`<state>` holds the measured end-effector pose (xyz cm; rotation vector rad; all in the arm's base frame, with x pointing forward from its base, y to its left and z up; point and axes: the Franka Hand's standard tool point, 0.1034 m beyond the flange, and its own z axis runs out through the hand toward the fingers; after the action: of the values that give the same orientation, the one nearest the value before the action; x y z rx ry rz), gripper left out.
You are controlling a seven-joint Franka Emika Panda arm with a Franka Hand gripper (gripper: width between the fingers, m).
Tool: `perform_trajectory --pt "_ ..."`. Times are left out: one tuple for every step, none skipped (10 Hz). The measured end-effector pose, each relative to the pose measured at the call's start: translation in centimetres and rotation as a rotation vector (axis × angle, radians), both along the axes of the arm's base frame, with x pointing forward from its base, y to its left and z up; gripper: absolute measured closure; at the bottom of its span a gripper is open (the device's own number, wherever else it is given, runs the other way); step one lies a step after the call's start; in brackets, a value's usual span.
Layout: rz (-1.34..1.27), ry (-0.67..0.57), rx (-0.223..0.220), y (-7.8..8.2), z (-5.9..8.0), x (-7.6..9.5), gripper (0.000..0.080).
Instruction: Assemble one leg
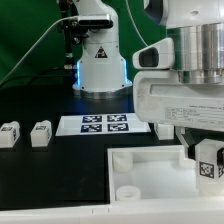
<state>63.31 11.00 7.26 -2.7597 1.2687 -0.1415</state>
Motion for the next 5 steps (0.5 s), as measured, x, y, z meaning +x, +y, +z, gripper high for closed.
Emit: perform_trajectory --pt "-0.157 0.015 0.02 -0.09 0.0 -0.1 0.0506" --pt "-0.292 0.029 0.042 -0.07 -0.01 -0.2 0.0506" --pt "-0.494 0.048 0.097 -0.16 -0.05 -0.34 0.0505" --pt "-0.637 0.065 0.147 -0.17 -0.1 -0.41 0.0502" --pt "-0.73 0.08 0.172 -0.1 -0.11 -0.48 0.0502"
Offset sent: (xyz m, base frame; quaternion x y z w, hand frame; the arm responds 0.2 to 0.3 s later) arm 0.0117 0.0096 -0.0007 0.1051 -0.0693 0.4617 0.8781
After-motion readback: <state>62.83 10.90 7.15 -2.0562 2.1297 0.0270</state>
